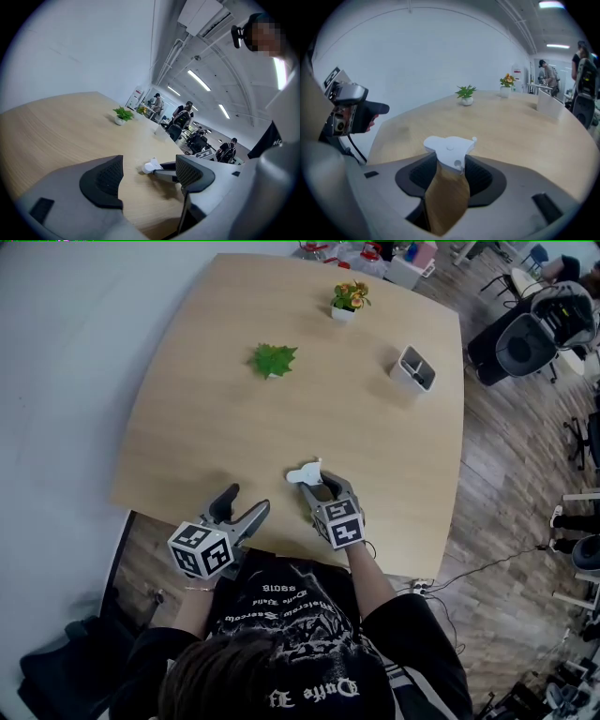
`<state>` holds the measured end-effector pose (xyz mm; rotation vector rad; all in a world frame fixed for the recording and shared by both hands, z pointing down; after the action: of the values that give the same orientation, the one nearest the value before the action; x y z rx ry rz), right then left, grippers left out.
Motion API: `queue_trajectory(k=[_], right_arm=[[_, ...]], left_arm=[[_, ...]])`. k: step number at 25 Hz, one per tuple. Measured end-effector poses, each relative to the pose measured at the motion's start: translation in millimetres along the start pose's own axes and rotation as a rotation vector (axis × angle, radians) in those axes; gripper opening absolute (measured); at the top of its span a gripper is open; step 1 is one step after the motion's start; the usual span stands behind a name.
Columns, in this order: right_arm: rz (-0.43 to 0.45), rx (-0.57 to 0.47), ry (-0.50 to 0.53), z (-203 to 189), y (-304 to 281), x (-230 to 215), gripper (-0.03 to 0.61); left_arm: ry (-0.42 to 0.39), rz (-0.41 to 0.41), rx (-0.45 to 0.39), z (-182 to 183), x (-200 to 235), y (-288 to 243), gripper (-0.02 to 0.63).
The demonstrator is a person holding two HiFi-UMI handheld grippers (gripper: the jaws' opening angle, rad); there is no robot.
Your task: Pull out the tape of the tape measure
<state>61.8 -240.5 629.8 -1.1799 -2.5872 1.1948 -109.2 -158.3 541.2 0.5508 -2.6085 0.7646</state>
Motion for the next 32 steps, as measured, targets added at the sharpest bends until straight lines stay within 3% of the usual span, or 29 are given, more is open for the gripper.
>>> queue_trajectory(k=[5, 10, 18, 24, 25, 29, 32], right_arm=[[-0.016, -0.081, -0.04, 11, 15, 5, 0.196], [-0.063, -0.199, 0.0, 41, 45, 15, 0.196], [-0.113, -0.329, 0.097, 85, 89, 44, 0.196], [-0.109, -0.335, 0.111, 84, 102, 65, 0.196], [-0.109, -0.338, 0.106, 84, 104, 67, 0.196], [-0.122, -0.334, 0.075, 81, 104, 71, 0.196], [-0.129, -0.34, 0.041, 81, 104, 70, 0.196]], left_arm=[[0.171, -0.087, 0.003, -3, -9, -10, 0.357], [0.247, -0.186, 0.005, 0, -24, -28, 0.357], [0.584, -0.377, -0.095, 33, -57, -49, 0.356], [0.596, -0.351, -0.131, 44, -59, -55, 0.337], [0.617, -0.351, -0.132, 44, -60, -56, 0.315], [0.662, -0.362, -0.142, 42, -60, -59, 0.124], [0.698, -0.387, -0.167, 43, -60, -60, 0.102]])
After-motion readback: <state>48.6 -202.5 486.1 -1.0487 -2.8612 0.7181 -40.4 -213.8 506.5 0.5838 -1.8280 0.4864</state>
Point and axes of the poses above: the fingertips, and each gripper's own axes: y backward along the fingers, x to its left, z out of its top, the point moved 5 cm from there along y, backward along the fingers, and after that the axes turned 7 degrees about -y, right-handed, at the moved point
